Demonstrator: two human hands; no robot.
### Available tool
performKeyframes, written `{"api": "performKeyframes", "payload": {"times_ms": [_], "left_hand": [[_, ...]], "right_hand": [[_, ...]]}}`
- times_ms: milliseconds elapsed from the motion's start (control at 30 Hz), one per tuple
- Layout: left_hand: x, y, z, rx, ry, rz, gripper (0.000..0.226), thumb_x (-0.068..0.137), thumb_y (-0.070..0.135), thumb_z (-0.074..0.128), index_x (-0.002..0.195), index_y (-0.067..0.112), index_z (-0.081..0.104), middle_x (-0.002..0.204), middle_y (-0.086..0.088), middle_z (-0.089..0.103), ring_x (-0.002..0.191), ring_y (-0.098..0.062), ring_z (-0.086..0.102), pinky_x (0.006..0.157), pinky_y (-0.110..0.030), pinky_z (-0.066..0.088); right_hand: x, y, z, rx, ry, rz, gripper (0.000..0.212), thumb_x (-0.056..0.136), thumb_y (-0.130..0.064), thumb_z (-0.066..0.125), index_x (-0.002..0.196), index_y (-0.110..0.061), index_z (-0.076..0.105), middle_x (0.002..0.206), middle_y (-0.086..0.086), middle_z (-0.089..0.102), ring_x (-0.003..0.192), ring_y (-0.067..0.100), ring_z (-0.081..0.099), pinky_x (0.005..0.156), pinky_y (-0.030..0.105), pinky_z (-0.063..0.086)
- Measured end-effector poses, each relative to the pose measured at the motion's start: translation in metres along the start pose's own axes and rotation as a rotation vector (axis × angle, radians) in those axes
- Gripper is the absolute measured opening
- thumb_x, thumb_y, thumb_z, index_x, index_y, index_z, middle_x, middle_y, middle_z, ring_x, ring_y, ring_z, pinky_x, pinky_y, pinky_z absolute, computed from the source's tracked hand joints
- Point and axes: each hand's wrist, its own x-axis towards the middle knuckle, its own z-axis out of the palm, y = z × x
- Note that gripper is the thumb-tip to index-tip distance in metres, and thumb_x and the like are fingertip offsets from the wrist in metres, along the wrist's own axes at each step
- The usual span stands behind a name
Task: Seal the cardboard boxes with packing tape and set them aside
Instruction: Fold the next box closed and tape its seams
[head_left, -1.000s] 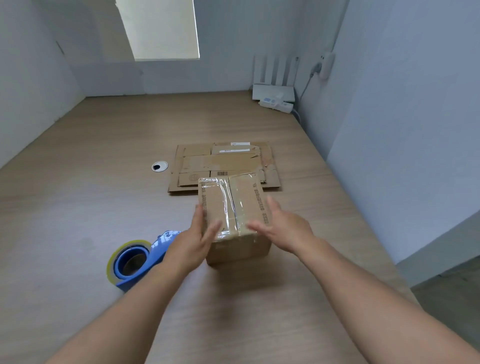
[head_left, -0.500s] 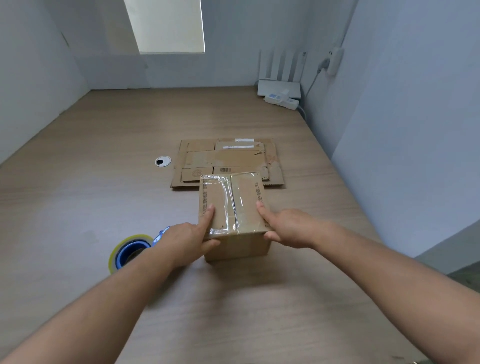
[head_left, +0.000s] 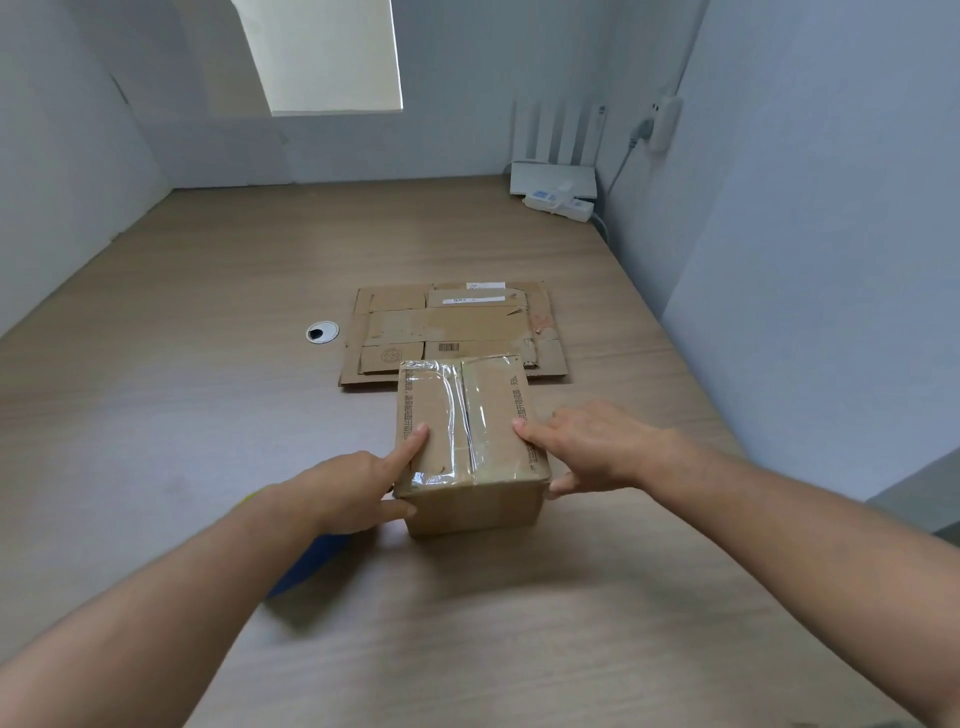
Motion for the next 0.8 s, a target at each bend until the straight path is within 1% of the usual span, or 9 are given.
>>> {"api": "performKeyframes", "payload": {"times_ms": [100,167,233,367,467,567,633,733,800], "left_hand": [[0.000,-0.003,-0.002,0.021,-0.058,0.020,0.108,0.087,0.046,0.061,0.143,0.035,-0.031,0.112,-0.006,0.059,0.091,-0.018,0.054,0.084,-0.024,0.043],[0.002,-0.004,-0.003,0.042,-0.033,0.039,0.101,0.091,0.042,0.056,0.146,0.032,-0.029,0.111,-0.006,0.061,0.095,-0.021,0.057,0.086,-0.025,0.044],[0.003,-0.003,-0.003,0.068,0.018,0.044,0.093,0.095,0.043,0.051,0.148,0.027,-0.023,0.116,-0.006,0.061,0.101,-0.022,0.057,0.086,-0.024,0.041],[0.004,0.008,0.002,0.146,0.127,-0.014,0.084,0.097,0.049,0.045,0.151,0.024,-0.014,0.118,-0.009,0.061,0.105,-0.027,0.057,0.082,-0.028,0.040],[0.004,0.015,0.006,0.160,0.170,-0.105,0.081,0.096,0.053,0.042,0.152,0.026,-0.008,0.121,-0.013,0.059,0.108,-0.030,0.057,0.080,-0.031,0.040],[0.004,0.024,0.008,0.169,0.207,-0.164,0.084,0.092,0.059,0.045,0.152,0.026,-0.003,0.120,-0.012,0.061,0.107,-0.029,0.058,0.079,-0.033,0.042],[0.000,0.029,0.012,0.042,0.244,-0.218,0.094,0.085,0.064,0.053,0.152,0.029,-0.003,0.121,-0.006,0.062,0.108,-0.027,0.059,0.077,-0.032,0.042],[-0.010,0.031,0.019,-0.476,0.277,-0.238,0.119,0.072,0.070,0.064,0.148,0.037,-0.022,0.132,0.006,0.058,0.119,-0.020,0.056,0.081,-0.027,0.040],[-0.014,0.032,0.020,-0.814,0.309,-0.216,0.120,0.068,0.078,0.056,0.148,0.034,-0.023,0.149,0.006,0.040,0.134,-0.015,0.043,0.101,-0.027,0.036]], "right_hand": [[0.000,-0.002,0.007,-0.004,0.070,-0.002,0.085,0.085,-0.058,0.058,0.149,-0.015,0.023,0.120,0.008,0.057,0.108,0.027,0.053,0.070,0.031,0.032],[-0.002,-0.004,0.014,-0.004,0.198,-0.024,0.088,0.072,-0.057,0.071,0.140,-0.009,0.044,0.101,0.008,0.066,0.089,0.027,0.061,0.061,0.031,0.042],[-0.003,-0.007,0.024,-0.051,0.304,-0.010,0.087,0.049,-0.057,0.084,0.117,-0.006,0.065,0.075,0.003,0.067,0.063,0.021,0.062,0.044,0.025,0.043],[0.005,-0.016,0.038,0.006,0.406,0.046,0.086,0.033,-0.048,0.090,0.104,-0.004,0.070,0.067,0.004,0.065,0.055,0.021,0.059,0.039,0.024,0.042],[0.008,-0.021,0.044,0.023,0.384,0.131,0.087,0.026,-0.046,0.091,0.100,-0.005,0.071,0.067,0.005,0.065,0.055,0.023,0.060,0.038,0.022,0.041],[0.004,-0.027,0.039,0.069,0.333,0.164,0.091,0.040,-0.050,0.090,0.115,-0.004,0.063,0.083,0.010,0.066,0.071,0.026,0.062,0.048,0.028,0.048],[-0.001,-0.036,0.031,0.120,0.260,0.238,0.093,0.068,-0.063,0.071,0.136,-0.007,0.043,0.112,0.012,0.060,0.099,0.029,0.056,0.075,0.035,0.049],[-0.008,-0.045,0.018,0.412,0.203,0.461,0.089,0.079,-0.077,0.042,0.144,-0.019,0.025,0.133,0.005,0.051,0.119,0.027,0.050,0.093,0.038,0.041],[-0.006,-0.042,0.017,0.795,0.257,0.655,0.083,0.086,-0.072,0.036,0.148,-0.020,0.021,0.141,0.005,0.048,0.127,0.026,0.047,0.099,0.039,0.040]]}}
